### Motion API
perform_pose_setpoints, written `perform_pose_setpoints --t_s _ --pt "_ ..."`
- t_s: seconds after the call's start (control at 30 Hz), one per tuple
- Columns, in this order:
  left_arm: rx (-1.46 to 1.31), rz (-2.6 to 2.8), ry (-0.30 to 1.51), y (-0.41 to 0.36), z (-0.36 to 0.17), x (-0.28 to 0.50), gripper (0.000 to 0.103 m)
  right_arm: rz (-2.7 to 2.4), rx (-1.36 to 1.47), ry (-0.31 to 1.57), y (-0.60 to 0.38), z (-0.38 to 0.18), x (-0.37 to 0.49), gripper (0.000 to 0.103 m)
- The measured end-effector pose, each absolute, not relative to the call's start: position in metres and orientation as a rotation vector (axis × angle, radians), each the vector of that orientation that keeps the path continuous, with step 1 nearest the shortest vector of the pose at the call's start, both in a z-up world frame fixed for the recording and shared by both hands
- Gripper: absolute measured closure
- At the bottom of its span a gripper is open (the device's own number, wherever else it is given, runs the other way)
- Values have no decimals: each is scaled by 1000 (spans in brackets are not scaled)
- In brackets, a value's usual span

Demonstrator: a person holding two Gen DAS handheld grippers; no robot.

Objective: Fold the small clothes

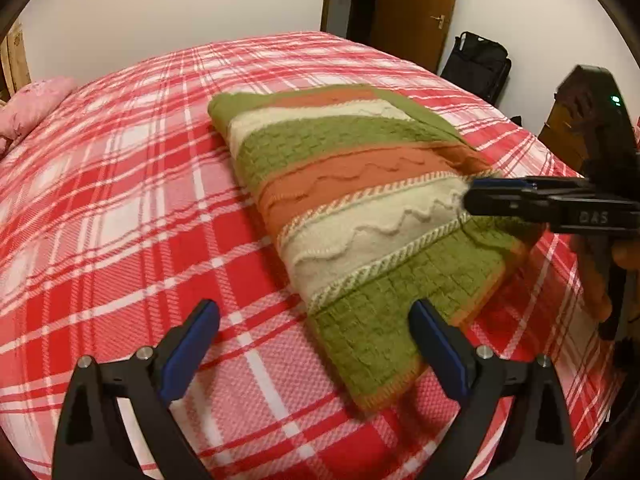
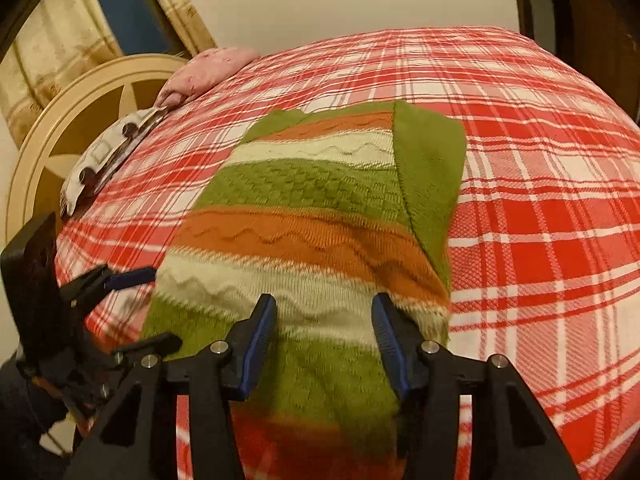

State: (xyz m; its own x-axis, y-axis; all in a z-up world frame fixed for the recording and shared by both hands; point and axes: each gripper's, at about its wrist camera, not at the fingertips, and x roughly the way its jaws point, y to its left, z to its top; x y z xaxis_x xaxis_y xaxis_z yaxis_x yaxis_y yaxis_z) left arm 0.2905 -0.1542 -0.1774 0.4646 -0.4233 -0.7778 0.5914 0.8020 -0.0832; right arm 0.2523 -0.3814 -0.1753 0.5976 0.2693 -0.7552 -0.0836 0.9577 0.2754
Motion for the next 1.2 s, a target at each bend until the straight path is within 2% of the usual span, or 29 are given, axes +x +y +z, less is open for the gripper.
perform_pose_setpoints --t_s 0.2,0.27,0.37,0.77,1.0,1.03,1.07,1.1,1.13,1.2 --pt "117 -607 816 -139 -151 298 0 203 279 779 -408 -140 232 49" --pt "105 -591 815 -141 -151 305 0 172 302 735 -423 -131 235 42" --pt "75 -588 851 -144 -161 317 0 150 373 731 -444 -130 253 42" --pt "-42 -662 964 -156 -187 337 0 207 611 896 -479 -199 350 42" --pt "-71 -704 999 -170 -195 345 0 262 694 870 -481 -217 369 42" --pt "-75 -711 999 -171 -195 344 2 268 687 873 -478 -216 371 42" --pt "-83 -733 995 -172 -194 343 18 280 679 879 -475 -216 373 48" --pt "-98 -783 1006 -174 -194 341 27 292 684 885 -473 -217 373 55" --pt "-99 -778 1004 -173 -194 341 29 310 716 895 -471 -220 374 63" --pt "-82 -778 985 -174 -192 336 37 303 720 884 -469 -220 372 67"
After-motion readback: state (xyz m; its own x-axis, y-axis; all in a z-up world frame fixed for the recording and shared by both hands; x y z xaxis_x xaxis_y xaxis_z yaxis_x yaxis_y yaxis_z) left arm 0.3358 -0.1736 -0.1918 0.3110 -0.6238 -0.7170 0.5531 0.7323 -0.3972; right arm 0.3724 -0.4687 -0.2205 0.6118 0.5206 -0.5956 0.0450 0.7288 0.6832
